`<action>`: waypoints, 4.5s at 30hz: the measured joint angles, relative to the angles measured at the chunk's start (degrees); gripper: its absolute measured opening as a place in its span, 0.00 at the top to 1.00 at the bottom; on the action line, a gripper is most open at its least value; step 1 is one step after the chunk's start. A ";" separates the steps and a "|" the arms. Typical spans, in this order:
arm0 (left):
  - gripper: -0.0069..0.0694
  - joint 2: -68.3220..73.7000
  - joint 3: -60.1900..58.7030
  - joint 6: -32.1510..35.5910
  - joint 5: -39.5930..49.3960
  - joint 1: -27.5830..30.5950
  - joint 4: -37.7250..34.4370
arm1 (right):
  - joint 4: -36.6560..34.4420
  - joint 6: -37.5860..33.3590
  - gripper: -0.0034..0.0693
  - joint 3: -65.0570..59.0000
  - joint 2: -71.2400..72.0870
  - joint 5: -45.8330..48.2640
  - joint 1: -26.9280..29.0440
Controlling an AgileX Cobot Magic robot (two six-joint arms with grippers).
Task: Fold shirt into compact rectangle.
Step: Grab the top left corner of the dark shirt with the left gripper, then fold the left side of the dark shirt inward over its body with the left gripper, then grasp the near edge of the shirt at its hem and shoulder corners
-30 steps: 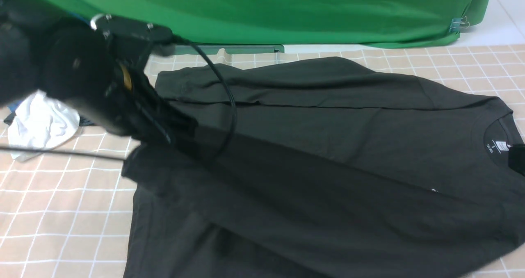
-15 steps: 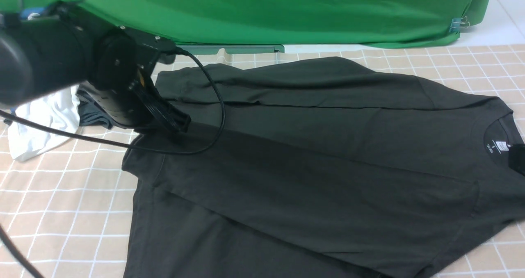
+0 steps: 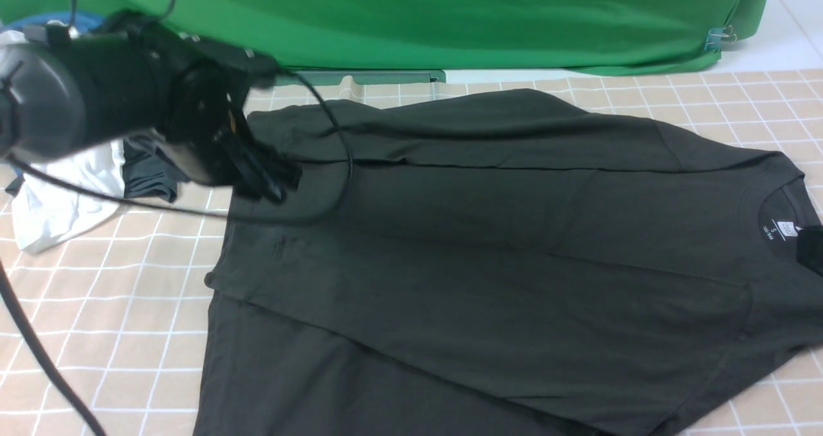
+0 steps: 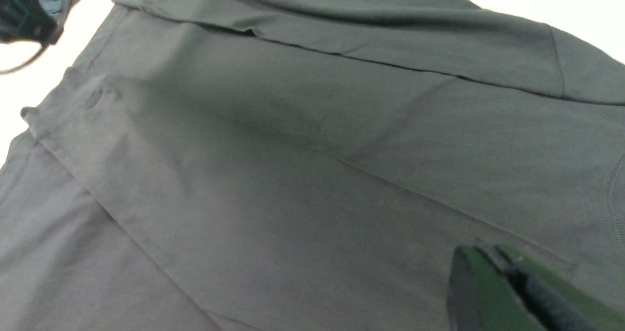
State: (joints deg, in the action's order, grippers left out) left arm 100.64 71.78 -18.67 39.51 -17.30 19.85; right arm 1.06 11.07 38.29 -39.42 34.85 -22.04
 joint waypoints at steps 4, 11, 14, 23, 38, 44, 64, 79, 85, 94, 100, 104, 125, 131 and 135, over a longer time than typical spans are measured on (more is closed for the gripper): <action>0.38 2.68 7.09 1.59 0.11 3.94 -8.57 | 0.00 0.17 0.89 0.00 0.00 0.00 0.00; 0.38 14.12 20.33 10.27 0.54 7.58 -19.40 | -0.06 0.30 0.88 0.00 0.00 0.00 0.00; 0.38 19.38 24.94 9.26 0.98 7.58 -16.55 | -0.06 0.38 0.87 0.00 0.00 0.00 0.00; 0.38 29.25 34.06 5.31 2.44 10.70 -15.94 | -0.02 0.54 0.86 0.00 0.00 0.00 0.00; 0.78 32.06 35.94 8.26 3.89 11.01 -18.22 | -0.02 0.54 0.86 0.00 0.00 0.00 0.00; 0.86 30.89 38.38 9.98 6.02 11.01 -16.81 | -0.02 0.54 0.86 0.00 0.00 0.00 0.00; 0.86 22.30 39.12 15.46 21.08 10.95 -22.11 | -0.02 0.54 0.86 0.00 0.00 -0.03 0.00; 0.86 4.59 10.88 7.71 23.18 4.91 -18.20 | -0.02 0.54 0.84 0.00 0.00 0.23 0.00; 0.86 -1.35 -2.88 3.11 18.89 3.57 -18.47 | -0.02 0.54 0.83 0.00 0.00 0.22 0.00; 0.80 -1.80 -10.00 5.15 15.31 3.17 -23.37 | -0.02 0.54 0.81 0.00 0.00 0.22 0.00; 0.51 -2.25 -9.11 7.26 17.55 3.05 -21.48 | -0.02 0.54 0.80 0.00 0.00 0.75 0.00; 0.41 -2.99 -8.88 8.35 22.05 2.92 -21.25 | -0.02 0.54 0.80 0.00 0.00 2.14 0.00; 0.37 -20.00 -38.14 -8.37 14.91 -17.05 -24.66 | -0.02 0.54 0.81 0.00 -4.38 6.00 0.00; 0.15 -20.04 -41.68 -11.41 11.09 -17.05 -24.51 | -0.02 0.54 0.80 0.00 -4.38 5.64 0.00; 0.17 -20.59 -43.06 -13.76 9.38 -17.05 -24.92 | -0.02 0.54 0.80 0.00 -4.38 4.95 0.00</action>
State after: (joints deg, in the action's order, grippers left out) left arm 80.05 28.72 -32.43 48.89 -34.35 -5.07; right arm 1.04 11.61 38.29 -43.80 39.81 -22.04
